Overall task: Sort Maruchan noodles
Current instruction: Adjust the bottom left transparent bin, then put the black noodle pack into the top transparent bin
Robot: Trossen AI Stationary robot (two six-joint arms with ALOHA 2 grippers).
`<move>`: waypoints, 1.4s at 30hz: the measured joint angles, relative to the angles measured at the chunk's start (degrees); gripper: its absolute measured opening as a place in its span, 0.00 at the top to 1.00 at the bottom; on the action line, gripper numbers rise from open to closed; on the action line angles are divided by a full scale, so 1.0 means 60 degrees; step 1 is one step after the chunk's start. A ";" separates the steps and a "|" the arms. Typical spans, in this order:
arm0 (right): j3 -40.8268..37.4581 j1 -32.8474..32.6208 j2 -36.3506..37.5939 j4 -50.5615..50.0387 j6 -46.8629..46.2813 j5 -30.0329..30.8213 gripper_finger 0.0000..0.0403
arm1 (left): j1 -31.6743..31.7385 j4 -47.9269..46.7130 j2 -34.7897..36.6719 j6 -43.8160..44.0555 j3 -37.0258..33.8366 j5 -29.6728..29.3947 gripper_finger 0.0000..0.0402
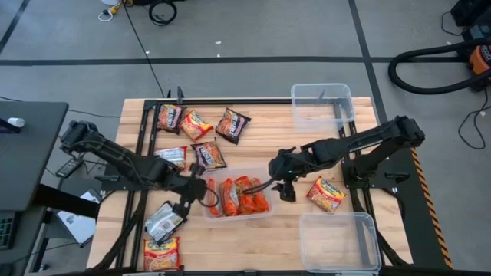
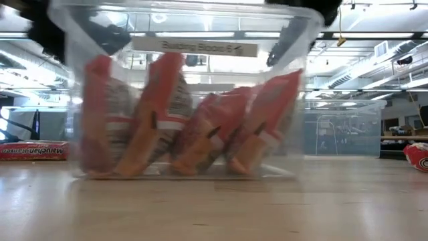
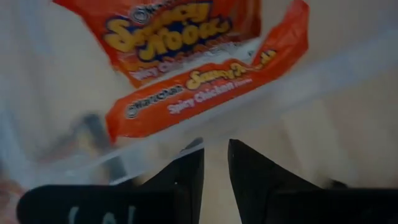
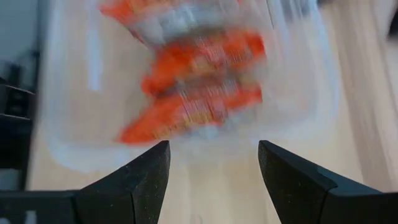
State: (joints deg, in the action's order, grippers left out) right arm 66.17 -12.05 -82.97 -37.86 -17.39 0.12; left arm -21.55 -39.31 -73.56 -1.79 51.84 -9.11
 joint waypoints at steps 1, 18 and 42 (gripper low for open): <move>0.0012 -0.0039 0.0182 0.0005 -0.0132 0.0000 0.38 | 0.0175 0.0127 0.0000 -0.0333 0.0004 -0.0057 0.81; 0.0029 0.1600 0.2045 -0.1062 -0.2813 0.1054 0.38 | 0.4684 -0.2336 0.1287 0.5429 -0.0457 0.0253 0.74; 0.0036 0.5095 0.1030 0.0367 0.2367 -0.3288 0.39 | 0.6611 0.3616 -0.1495 0.9441 -0.3090 0.0976 0.58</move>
State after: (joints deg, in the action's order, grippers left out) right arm 66.39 18.52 -76.79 -35.66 -3.19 -19.61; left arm 18.11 -17.61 -82.53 54.85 33.30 -3.25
